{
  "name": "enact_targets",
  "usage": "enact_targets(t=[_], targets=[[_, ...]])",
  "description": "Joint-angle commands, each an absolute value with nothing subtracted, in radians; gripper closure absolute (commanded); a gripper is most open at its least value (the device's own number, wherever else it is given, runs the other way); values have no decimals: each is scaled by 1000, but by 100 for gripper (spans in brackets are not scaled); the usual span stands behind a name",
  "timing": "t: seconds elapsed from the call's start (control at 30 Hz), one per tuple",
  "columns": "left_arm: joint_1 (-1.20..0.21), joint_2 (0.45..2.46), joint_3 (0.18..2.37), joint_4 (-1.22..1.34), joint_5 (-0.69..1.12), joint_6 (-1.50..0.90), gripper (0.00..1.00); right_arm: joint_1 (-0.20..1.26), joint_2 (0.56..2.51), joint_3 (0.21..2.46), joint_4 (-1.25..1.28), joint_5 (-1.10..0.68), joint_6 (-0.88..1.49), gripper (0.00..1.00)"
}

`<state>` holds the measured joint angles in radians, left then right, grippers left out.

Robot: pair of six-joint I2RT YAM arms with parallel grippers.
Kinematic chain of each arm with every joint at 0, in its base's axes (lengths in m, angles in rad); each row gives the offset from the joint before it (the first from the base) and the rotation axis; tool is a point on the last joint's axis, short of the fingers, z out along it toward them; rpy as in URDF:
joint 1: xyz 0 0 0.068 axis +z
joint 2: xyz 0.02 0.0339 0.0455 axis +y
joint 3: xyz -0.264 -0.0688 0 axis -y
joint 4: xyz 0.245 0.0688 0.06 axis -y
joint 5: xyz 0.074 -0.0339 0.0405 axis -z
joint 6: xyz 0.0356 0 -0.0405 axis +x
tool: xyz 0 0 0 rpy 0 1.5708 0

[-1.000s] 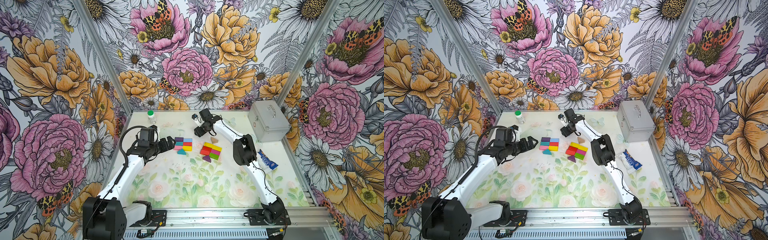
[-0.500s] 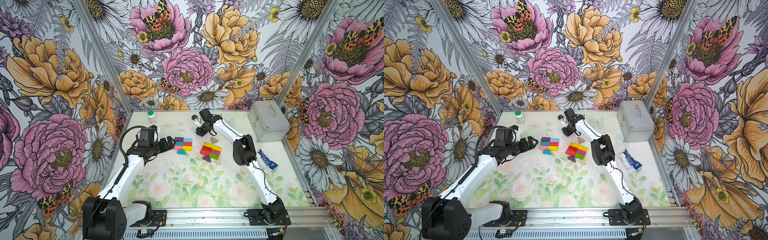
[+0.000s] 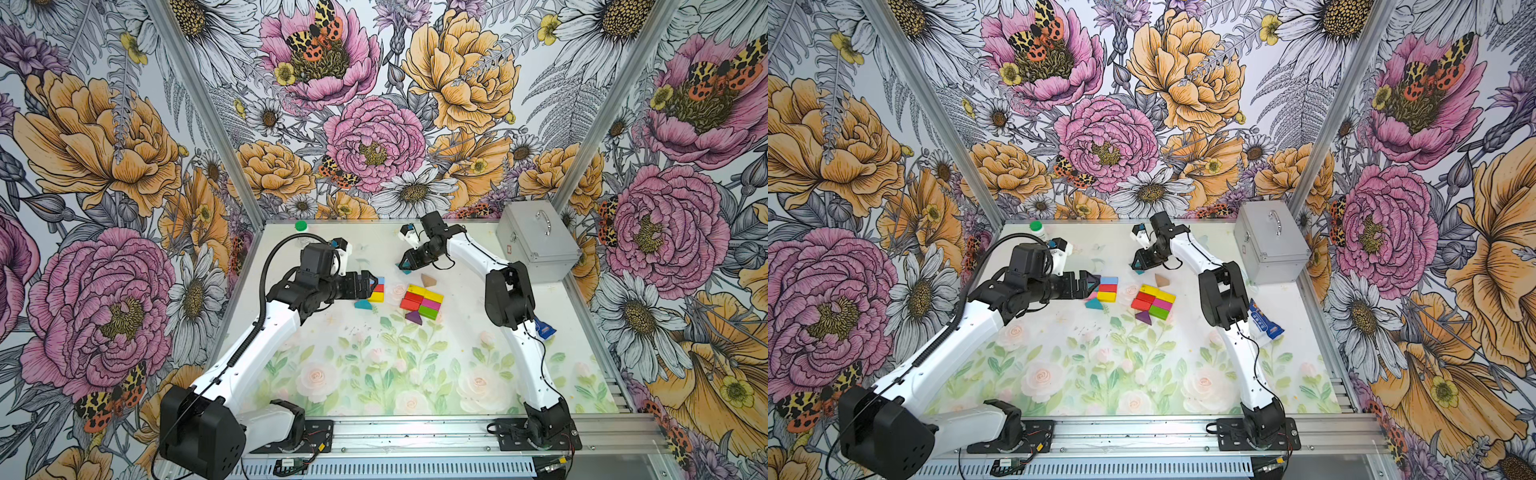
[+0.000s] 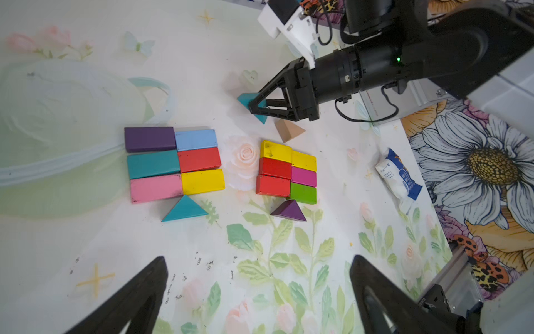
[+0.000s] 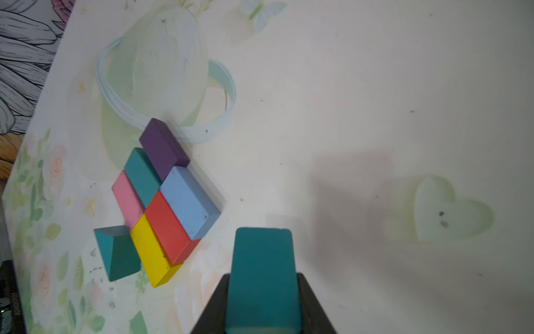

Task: Assemble a piece of candy with building blocks
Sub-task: Pick up the building block from the center of the board.

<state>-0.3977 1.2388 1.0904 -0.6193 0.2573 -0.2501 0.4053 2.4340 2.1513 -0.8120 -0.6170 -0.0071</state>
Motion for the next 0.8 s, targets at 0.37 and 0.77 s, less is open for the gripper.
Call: enact_targets(t=[0.37, 0.77], targets=[[-605, 1429, 1349, -826, -49, 201, 2, 451, 2218, 2001, -764, -1061, 1, 94], [-632, 1579, 1461, -825, -258, 269, 1, 469, 2195, 1991, -762, -1189, 17, 98]])
